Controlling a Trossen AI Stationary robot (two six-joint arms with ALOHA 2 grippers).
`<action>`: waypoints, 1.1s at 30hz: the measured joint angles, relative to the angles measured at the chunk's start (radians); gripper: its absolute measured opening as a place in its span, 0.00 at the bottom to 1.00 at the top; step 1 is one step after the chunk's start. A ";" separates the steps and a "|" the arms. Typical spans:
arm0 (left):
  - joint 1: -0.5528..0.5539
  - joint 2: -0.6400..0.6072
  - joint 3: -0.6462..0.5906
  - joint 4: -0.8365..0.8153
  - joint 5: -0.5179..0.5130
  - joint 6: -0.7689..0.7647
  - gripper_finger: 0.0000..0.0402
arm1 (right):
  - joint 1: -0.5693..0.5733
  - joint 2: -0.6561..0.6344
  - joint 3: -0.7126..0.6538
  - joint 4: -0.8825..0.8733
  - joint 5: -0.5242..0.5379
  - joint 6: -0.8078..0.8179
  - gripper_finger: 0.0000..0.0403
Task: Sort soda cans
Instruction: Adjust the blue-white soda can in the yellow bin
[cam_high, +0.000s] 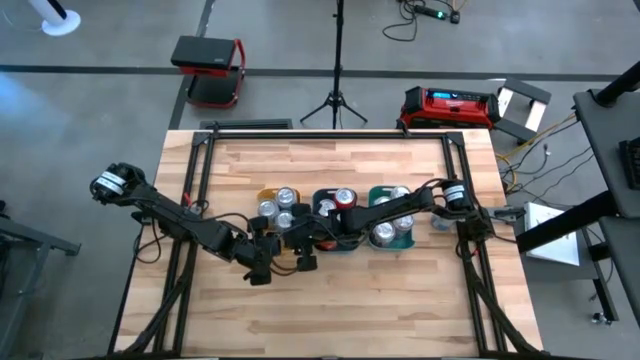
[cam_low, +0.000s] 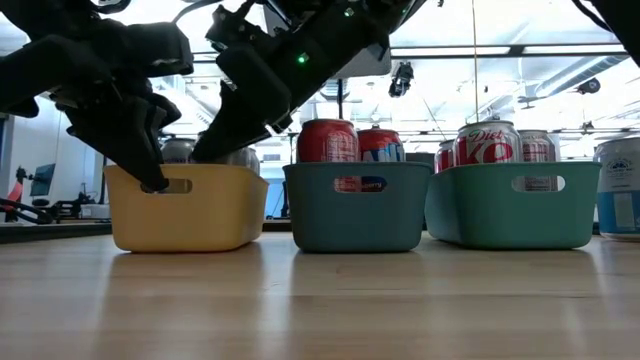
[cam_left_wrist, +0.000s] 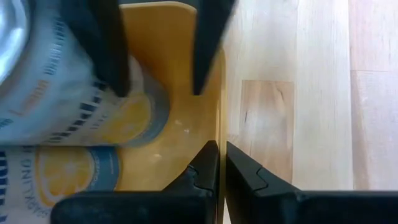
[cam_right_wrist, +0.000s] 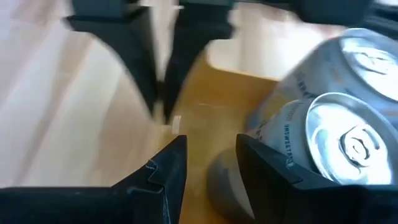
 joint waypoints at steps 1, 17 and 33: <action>0.000 0.000 0.000 0.001 0.000 0.000 0.00 | 0.000 0.000 0.000 0.000 0.028 -0.006 0.33; -0.003 -0.004 -0.004 -0.026 -0.011 -0.011 0.00 | 0.001 0.146 0.195 -0.194 0.136 -0.075 0.36; -0.017 -0.016 -0.011 -0.088 -0.013 -0.041 0.00 | -0.003 0.218 0.363 -0.370 0.131 -0.048 0.42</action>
